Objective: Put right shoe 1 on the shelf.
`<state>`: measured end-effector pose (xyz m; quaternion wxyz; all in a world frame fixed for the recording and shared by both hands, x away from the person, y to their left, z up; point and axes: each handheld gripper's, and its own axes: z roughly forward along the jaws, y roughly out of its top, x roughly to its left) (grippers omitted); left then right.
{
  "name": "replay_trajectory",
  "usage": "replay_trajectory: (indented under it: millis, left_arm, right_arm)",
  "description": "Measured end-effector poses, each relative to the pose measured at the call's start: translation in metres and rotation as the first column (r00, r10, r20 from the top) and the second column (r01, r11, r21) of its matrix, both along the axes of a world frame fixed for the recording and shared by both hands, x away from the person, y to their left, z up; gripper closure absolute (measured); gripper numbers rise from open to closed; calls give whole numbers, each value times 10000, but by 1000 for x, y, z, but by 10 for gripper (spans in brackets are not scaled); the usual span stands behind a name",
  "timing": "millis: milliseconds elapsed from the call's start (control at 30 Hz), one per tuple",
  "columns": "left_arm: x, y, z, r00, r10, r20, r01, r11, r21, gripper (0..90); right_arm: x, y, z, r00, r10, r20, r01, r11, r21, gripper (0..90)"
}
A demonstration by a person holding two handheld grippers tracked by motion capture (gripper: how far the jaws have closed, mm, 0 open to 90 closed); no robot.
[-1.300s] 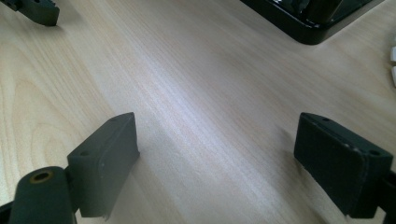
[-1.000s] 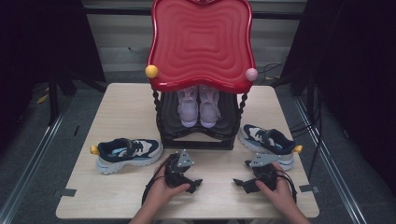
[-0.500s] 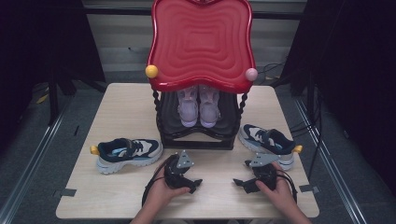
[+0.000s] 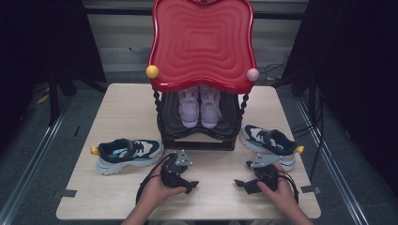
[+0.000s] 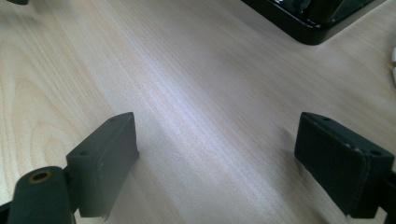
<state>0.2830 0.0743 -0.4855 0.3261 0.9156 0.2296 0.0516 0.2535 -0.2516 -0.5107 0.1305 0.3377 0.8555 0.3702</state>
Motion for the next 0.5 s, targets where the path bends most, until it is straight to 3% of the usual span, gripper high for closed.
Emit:
replay_trajectory:
  millis: [67, 133, 200, 500]
  left_arm:
    - [1, 3, 3, 9999, -113, 9, 113, 9998, 132, 183]
    - [1, 6, 6, 10000, 4, -93, -4, 10000, -59, 186]
    - [3, 9, 10, 10000, -11, -55, 12, 9997, 236, 195]
    - [8, 18, 25, 9998, -61, -162, 68, 9991, 425, 204]
  right_arm:
    - [0, 0, 0, 10000, -11, -9, 11, 10000, 5, 125]
    - [0, 0, 0, 10000, -2, -1, 2, 10000, 2, 125]
    - [0, 0, 0, 10000, -2, 0, 2, 10000, 2, 125]
    - [0, 0, 0, 10000, -1, 0, 1, 10000, 4, 125]
